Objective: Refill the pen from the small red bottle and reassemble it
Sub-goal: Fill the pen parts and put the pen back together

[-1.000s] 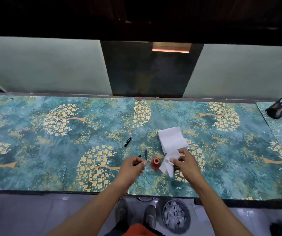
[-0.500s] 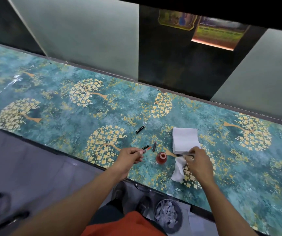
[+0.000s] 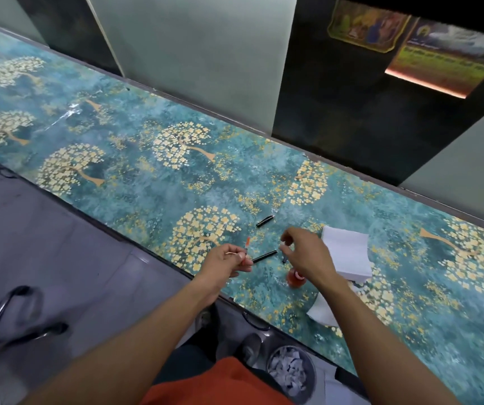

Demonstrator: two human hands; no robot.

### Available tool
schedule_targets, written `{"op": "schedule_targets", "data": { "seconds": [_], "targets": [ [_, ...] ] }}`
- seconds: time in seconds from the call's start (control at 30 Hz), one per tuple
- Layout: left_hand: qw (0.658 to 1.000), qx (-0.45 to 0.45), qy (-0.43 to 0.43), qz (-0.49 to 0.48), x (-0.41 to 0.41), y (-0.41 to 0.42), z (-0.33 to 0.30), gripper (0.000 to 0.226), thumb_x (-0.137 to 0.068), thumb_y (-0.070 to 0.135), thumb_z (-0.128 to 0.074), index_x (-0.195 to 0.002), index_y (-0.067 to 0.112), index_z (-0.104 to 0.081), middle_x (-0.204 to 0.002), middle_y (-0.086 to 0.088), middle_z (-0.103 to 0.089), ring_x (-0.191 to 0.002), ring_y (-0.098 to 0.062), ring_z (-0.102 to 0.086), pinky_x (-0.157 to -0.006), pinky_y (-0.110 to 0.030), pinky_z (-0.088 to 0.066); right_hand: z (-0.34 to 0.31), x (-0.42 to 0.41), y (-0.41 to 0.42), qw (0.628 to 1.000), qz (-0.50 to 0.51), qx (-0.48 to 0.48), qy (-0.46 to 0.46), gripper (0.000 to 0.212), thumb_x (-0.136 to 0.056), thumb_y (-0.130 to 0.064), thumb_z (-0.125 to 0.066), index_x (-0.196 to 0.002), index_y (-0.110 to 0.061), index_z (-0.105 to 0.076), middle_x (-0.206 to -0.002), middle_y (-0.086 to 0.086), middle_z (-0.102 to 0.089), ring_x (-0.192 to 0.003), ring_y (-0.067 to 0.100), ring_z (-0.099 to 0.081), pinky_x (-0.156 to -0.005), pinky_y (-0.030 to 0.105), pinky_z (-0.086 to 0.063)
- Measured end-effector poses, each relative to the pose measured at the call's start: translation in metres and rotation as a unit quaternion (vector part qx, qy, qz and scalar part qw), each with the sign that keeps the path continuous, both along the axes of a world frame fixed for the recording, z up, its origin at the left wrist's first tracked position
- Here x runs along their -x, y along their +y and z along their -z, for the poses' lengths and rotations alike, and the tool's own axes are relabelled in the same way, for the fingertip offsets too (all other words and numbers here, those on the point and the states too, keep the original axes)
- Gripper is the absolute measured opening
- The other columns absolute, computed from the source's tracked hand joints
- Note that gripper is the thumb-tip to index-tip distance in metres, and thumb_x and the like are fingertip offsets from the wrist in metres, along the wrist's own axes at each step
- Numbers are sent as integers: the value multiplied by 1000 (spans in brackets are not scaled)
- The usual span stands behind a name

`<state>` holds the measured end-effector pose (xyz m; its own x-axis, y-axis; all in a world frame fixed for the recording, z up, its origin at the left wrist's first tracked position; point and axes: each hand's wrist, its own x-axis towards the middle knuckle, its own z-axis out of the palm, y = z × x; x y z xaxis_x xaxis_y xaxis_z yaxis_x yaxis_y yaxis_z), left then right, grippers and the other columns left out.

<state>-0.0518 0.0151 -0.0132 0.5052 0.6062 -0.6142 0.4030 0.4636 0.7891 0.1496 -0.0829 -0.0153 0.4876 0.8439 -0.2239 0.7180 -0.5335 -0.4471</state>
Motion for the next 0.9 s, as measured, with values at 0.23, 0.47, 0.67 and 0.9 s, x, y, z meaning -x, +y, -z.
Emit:
{"op": "schedule_targets", "data": {
  "seconds": [0.23, 0.47, 0.67, 0.9],
  "targets": [
    [1000, -10, -13, 26, 11, 21, -6, 19, -100, 9, -56, -109, 14, -72, -84, 4, -78, -85, -12, -75, -78, -29, -47, 23, 26, 53, 958, -192, 176, -124, 17, -95, -16, -59, -112, -15, -60, -112, 11, -66, -99, 35, -65, -71, 38, -48],
    [1000, 5, -23, 11, 15, 47, -5, 6, -99, 11, -58, -100, 12, -63, -95, -4, -80, -89, -16, -76, -77, -31, -47, 37, 37, 69, 940, -228, 193, -166, 9, -96, -14, -59, -102, -18, -64, -102, 8, -68, -102, 34, -65, -91, 44, -45],
    [998, -10, -33, -50, 9, 71, -5, 5, -93, 12, -67, -99, 12, -68, -95, -5, -75, -91, -18, -68, -74, -31, -46, 22, 46, 66, 993, -35, 69, 93, 9, -90, -28, -75, -95, -28, -68, -98, -8, -74, -85, 16, -67, -74, 37, -54],
    [997, -9, -55, -56, -4, 84, -5, 4, -92, 10, -69, -91, 14, -69, -85, -4, -73, -75, -16, -66, -71, -33, -49, 2, 71, 57, 973, 68, -10, 220, 9, -89, -21, -79, -88, -21, -70, -83, -4, -74, -73, 13, -70, -68, 29, -52]
  ]
}}
